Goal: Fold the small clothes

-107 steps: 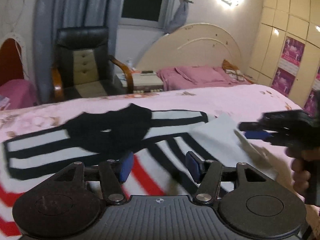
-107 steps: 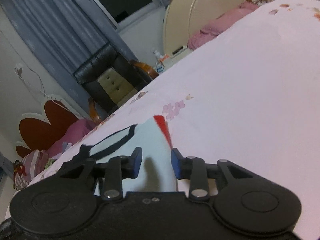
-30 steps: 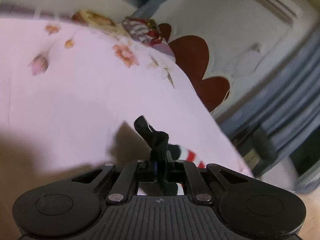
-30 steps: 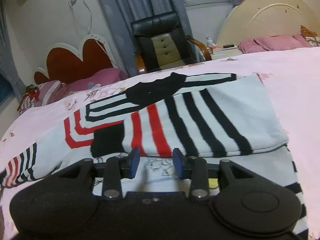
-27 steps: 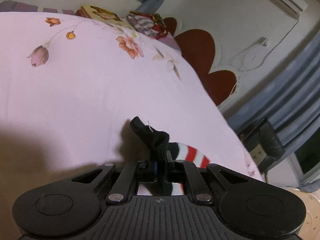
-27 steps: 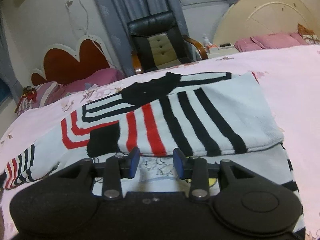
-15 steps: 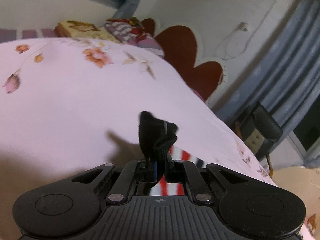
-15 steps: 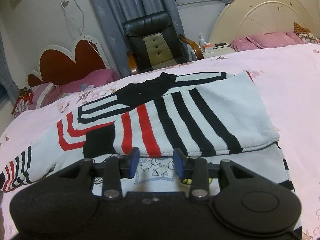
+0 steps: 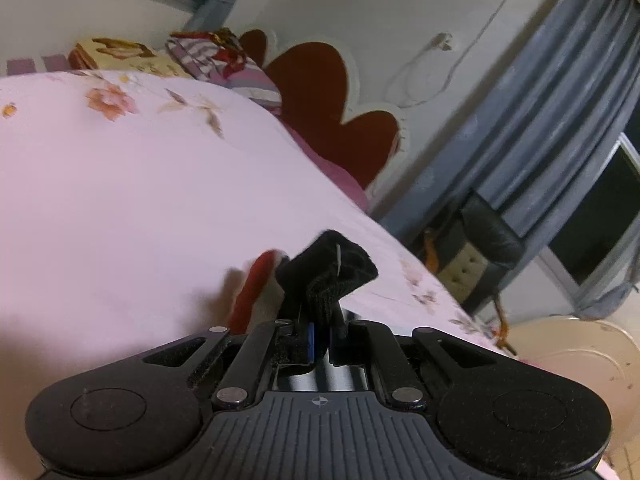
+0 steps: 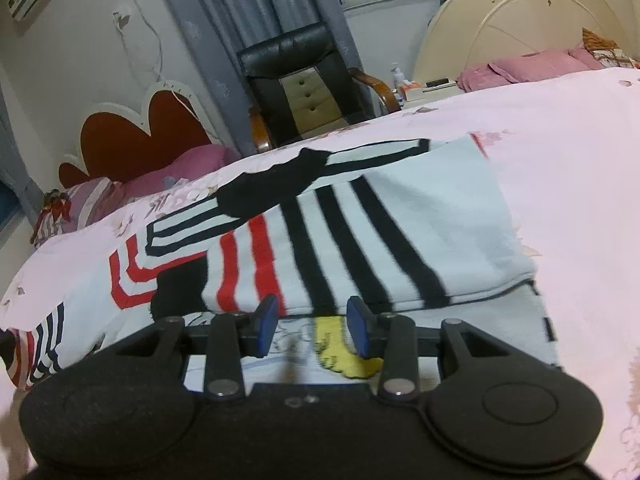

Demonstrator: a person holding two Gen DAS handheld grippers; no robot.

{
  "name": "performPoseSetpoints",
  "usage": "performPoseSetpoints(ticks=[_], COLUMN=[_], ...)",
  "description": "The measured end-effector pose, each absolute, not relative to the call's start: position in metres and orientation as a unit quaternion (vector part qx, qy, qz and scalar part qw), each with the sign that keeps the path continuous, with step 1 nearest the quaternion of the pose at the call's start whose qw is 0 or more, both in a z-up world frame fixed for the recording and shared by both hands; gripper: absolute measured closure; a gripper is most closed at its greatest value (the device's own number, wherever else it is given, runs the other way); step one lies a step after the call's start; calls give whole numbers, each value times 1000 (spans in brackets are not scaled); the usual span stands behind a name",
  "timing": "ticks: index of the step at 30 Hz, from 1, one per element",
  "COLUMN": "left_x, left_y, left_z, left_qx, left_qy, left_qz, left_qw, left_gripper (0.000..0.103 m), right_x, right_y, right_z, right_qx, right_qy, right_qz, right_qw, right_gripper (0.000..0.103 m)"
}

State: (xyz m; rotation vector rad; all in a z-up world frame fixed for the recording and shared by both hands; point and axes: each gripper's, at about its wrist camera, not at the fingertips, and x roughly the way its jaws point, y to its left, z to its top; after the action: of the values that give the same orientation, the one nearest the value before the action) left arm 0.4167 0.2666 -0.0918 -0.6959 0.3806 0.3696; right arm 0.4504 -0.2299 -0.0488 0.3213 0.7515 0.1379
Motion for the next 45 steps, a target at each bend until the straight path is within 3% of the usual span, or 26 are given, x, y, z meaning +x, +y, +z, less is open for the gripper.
performPoseSetpoints(ticks=[18, 27, 28, 30, 31, 41, 45], left_x=[525, 547, 548, 543, 533, 426, 423], left_y=[-12, -97, -100, -97, -95, 41, 87], left_z=[-86, -110, -111, -103, -97, -68, -83], left_qx=[-231, -157, -146, -155, -151, -74, -63], left_qy=[288, 364, 360, 347, 335, 269, 299], left_qz=[-100, -139, -135, -162, -161, -19, 22], left_qw=[924, 907, 911, 911, 916, 960, 952], left_gripper=[97, 95, 88, 42, 37, 38, 53], right_x=[423, 411, 411, 412, 413, 468, 495], right_y=[-325, -352, -353, -352, -351, -296, -274], right_z=[-46, -49, -50, -51, -50, -59, -73], right_qx=[208, 226, 229, 238, 240, 301, 324], right_qy=[340, 344, 345, 346, 347, 369, 384], right_qz=[22, 8, 9, 15, 20, 117, 128], right_qw=[917, 911, 910, 907, 906, 871, 855], right_gripper=[65, 61, 59, 57, 56, 54, 54])
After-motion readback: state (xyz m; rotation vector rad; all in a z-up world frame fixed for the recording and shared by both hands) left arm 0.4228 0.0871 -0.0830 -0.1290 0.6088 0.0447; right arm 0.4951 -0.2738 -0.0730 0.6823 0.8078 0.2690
